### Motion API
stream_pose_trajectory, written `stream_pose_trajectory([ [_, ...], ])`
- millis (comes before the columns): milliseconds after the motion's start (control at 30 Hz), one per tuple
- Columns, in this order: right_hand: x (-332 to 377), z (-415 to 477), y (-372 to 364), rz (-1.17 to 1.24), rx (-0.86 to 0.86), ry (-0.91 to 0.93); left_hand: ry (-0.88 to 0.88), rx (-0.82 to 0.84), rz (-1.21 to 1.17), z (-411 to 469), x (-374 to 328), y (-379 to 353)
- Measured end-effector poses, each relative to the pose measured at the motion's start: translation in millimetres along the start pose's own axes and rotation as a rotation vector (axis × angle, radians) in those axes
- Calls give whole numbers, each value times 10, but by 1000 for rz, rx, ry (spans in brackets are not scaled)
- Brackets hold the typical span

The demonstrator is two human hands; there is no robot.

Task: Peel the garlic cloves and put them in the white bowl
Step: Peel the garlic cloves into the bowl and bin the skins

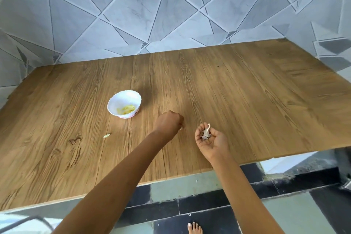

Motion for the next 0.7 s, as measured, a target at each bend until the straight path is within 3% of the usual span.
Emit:
stream_pose_trajectory([
  [200, -71, 73, -52, -55, 13, -17, -158, 24, 189, -59, 23, 39],
  [367, -221, 120, -147, -101, 31, -52, -99, -124, -306, -133, 185, 216],
  [500, -467, 145, -264, -172, 34, -100, -197, -170, -283, -381, 160, 407],
  [700, -896, 88, -447, -309, 105, -191, 194, -364, -490, -744, 441, 487],
])
Point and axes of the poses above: each hand's wrist, its own z-axis towards the middle knuckle, its own y-axis out of the back of the hand, x = y × z, the point moved 2 cm from there along z, towards the middle knuckle, and after that the axes turned 5 degrees about y, right-handed, at the moved point
